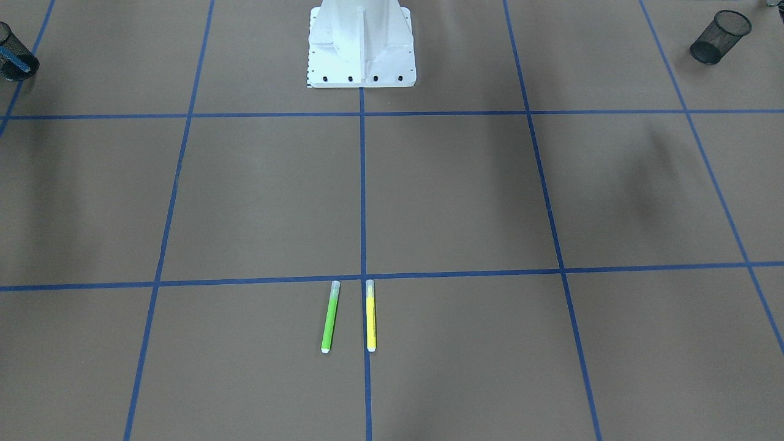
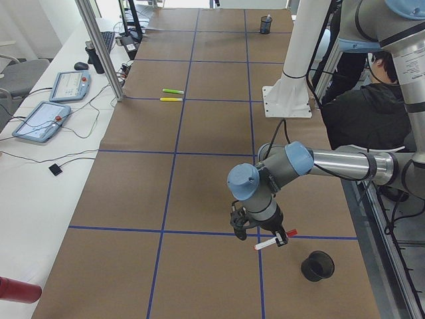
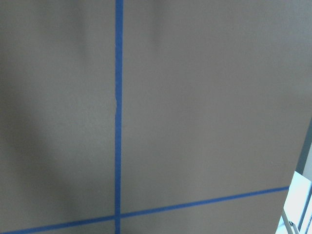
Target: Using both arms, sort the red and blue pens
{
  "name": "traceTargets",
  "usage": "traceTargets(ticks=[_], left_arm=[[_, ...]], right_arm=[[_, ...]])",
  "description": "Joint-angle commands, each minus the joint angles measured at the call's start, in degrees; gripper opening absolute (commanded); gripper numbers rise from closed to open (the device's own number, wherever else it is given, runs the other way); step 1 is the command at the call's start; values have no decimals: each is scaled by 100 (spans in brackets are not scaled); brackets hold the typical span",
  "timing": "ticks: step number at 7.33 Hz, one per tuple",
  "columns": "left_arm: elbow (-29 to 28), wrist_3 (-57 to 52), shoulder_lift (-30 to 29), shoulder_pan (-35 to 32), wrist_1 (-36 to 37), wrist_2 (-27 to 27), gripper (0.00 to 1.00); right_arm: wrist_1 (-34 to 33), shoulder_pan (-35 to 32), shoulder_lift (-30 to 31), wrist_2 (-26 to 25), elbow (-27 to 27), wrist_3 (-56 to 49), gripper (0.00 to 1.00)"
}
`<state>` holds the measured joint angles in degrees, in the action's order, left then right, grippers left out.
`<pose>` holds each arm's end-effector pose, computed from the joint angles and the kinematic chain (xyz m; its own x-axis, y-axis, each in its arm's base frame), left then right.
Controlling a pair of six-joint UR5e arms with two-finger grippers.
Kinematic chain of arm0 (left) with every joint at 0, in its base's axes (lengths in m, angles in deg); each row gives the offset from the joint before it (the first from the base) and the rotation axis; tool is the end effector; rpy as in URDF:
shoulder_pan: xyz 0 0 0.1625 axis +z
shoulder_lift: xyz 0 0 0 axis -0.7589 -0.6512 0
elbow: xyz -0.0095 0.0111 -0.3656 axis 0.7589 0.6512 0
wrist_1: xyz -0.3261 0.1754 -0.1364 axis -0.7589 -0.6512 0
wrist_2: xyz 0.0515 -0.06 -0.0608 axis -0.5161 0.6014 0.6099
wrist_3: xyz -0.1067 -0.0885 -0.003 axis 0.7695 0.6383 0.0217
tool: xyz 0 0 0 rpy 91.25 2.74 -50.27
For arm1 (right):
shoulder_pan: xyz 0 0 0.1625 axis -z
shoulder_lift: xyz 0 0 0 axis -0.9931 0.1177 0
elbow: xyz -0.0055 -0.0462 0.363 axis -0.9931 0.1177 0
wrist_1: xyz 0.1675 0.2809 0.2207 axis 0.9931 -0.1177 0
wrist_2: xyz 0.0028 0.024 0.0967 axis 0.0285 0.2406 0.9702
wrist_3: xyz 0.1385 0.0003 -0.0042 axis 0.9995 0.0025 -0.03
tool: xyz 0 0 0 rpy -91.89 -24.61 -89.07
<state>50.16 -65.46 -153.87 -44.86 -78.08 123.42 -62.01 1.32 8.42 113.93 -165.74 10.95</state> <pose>-0.0763 -0.2180 0.6354 0.8188 -0.2604 -0.5117 -0.0918 0.8204 -0.5644 0.0002 -0.4384 0.5724 0.8599 -0.0389 0.5091 0.1352 0.9788 -0.1537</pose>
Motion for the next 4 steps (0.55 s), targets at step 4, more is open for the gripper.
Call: traceTargets(ticks=[4], left_arm=[[-1082,-15,235,-1273,2275,794,0]], right_arm=[[1625,18,-6,1254,629,1135,100]])
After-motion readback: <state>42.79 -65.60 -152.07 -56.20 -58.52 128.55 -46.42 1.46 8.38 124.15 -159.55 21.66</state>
